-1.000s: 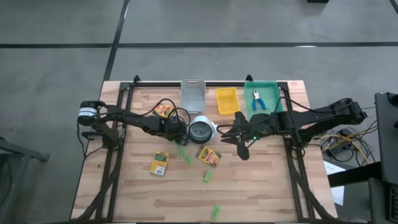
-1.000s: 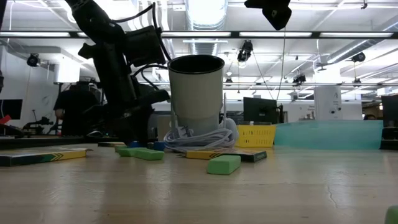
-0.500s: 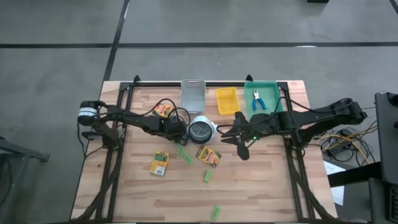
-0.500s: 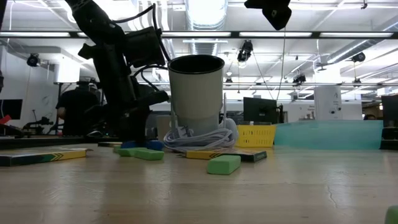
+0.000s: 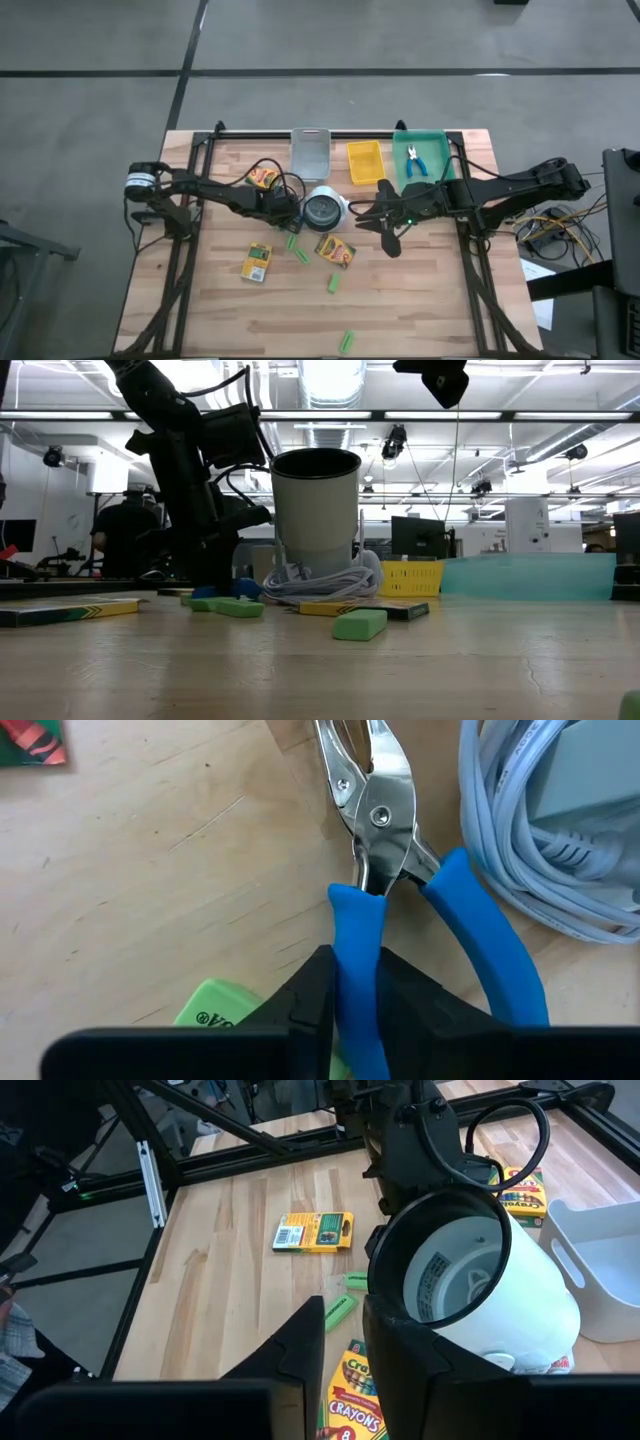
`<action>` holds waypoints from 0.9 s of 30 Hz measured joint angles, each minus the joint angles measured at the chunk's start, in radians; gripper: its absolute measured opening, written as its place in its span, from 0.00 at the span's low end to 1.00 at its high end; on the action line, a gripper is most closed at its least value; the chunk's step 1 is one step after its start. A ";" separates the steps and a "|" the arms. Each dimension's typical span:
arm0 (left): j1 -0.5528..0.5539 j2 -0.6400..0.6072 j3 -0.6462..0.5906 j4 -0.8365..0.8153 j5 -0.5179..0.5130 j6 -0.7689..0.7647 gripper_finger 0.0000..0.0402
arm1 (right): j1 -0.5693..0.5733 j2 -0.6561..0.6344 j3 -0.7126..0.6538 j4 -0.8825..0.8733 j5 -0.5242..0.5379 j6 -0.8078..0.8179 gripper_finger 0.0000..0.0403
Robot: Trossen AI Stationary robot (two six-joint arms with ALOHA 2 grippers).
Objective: Pick & Place School Supplies
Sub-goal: Put the blue punch plier into the green bin
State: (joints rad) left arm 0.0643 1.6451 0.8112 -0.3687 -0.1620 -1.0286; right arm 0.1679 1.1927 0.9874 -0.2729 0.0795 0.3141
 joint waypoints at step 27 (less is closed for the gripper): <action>0.006 -0.224 -0.002 -0.078 -0.152 0.002 0.14 | 0.000 0.000 0.000 0.000 0.000 0.000 0.19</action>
State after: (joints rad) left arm 0.0704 1.4211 0.8089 -0.4471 -0.3139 -1.0262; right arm 0.1677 1.1927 0.9874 -0.2729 0.0795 0.3141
